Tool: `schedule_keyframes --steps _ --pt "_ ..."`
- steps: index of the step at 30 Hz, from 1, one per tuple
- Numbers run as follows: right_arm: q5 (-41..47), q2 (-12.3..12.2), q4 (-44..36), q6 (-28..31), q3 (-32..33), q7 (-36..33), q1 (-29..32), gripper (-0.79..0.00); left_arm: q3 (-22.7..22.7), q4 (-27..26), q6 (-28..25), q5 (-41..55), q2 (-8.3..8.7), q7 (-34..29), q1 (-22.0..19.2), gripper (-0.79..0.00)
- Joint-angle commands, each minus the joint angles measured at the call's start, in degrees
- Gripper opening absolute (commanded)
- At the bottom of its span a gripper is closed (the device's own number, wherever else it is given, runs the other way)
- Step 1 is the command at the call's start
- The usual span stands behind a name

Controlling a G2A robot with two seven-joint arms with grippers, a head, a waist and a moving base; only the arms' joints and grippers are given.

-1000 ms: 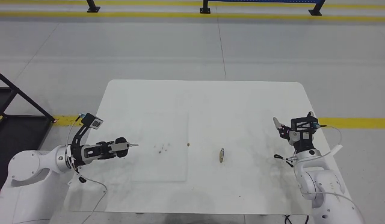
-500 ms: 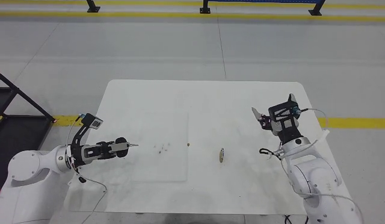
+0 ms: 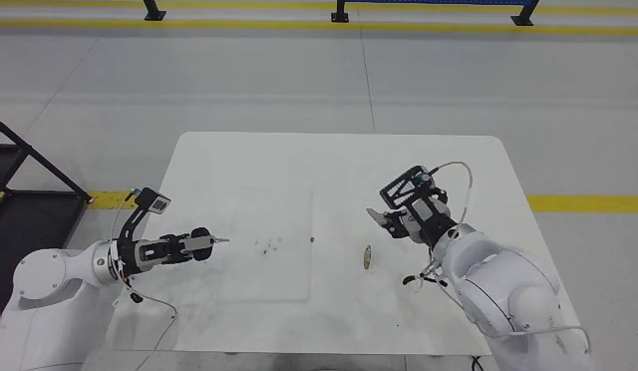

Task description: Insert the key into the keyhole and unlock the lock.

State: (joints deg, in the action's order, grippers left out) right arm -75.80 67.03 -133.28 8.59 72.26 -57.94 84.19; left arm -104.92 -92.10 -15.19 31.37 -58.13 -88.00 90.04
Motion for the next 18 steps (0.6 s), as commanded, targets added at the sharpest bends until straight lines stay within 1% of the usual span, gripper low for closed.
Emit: schedule_keyframes --steps 1,4,7,18 --pt "0.3 0.2 0.6 -0.9 -1.8 -3.4 -2.1 0.000 0.0 0.0 0.0 0.0 0.00 0.0 0.0 -0.785" --pt "0.0 0.7 1.7 -3.6 -4.1 -5.9 -4.7 0.000 0.0 0.0 0.0 0.0 0.00 0.0 0.0 -0.785" --pt "3.6 1.4 3.3 -9.4 -5.4 -8.1 -6.4 0.000 0.0 0.0 0.0 0.0 0.00 0.0 0.0 -0.785" --pt "3.6 1.4 3.3 -9.4 -5.4 -8.1 -6.4 0.000 0.0 0.0 0.0 0.0 0.00 0.0 0.0 -0.785"
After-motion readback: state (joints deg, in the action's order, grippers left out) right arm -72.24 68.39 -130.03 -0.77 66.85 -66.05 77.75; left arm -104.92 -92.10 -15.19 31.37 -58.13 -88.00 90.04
